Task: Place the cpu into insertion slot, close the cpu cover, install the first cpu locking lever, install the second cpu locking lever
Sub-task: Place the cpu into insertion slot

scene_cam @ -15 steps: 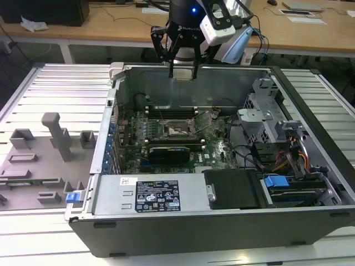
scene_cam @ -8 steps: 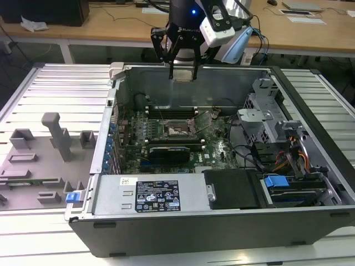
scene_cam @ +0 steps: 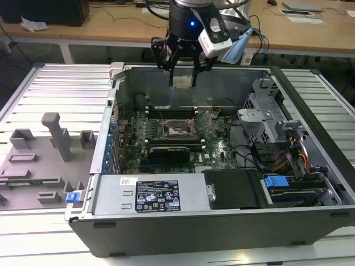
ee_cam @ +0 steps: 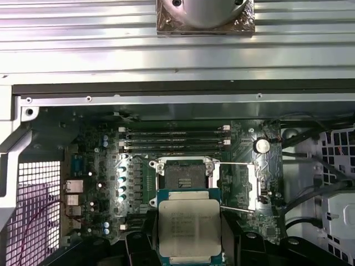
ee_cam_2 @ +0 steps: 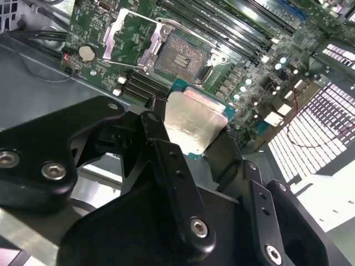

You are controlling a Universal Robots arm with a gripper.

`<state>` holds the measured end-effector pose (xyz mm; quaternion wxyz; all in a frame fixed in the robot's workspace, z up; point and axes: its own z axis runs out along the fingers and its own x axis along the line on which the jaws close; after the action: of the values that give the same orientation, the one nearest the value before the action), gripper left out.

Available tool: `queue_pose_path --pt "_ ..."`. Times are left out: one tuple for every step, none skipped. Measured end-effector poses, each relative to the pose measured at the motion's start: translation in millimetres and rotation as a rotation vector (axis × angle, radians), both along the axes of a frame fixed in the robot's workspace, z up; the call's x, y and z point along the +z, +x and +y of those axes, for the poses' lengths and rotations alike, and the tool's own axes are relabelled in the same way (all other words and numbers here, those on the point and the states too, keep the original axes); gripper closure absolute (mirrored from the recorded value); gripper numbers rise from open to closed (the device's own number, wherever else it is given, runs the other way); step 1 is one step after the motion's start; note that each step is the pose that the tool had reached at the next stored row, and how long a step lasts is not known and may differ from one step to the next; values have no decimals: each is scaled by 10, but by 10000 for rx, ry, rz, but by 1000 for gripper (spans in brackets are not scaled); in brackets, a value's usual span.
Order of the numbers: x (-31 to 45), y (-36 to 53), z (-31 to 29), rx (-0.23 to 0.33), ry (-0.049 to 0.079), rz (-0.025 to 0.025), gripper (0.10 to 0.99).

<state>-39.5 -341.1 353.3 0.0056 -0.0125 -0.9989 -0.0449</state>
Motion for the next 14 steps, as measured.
queue_pose_path --pt "-15 0 0 1 0 -3 545" --pt "-43 -1 0 4 0 -6 545" --pt "-80 -1 0 6 0 -10 545" --pt "-109 -2 0 8 1 -14 545" --pt "-122 -2 0 9 0 -15 545" --pt "-148 -2 0 12 1 -19 545" --pt "-162 -2 0 14 0 -21 545" --pt "-175 -3 0 15 0 -22 545" --pt "-192 -3 0 17 0 -24 545" --pt "-204 -3 0 19 -1 -25 545" --pt "-226 -3 0 24 0 -28 545" --pt "-256 -3 0 30 1 -33 545" --pt "-271 -4 0 35 0 -35 545" --pt "-281 -4 1 40 0 -39 545"
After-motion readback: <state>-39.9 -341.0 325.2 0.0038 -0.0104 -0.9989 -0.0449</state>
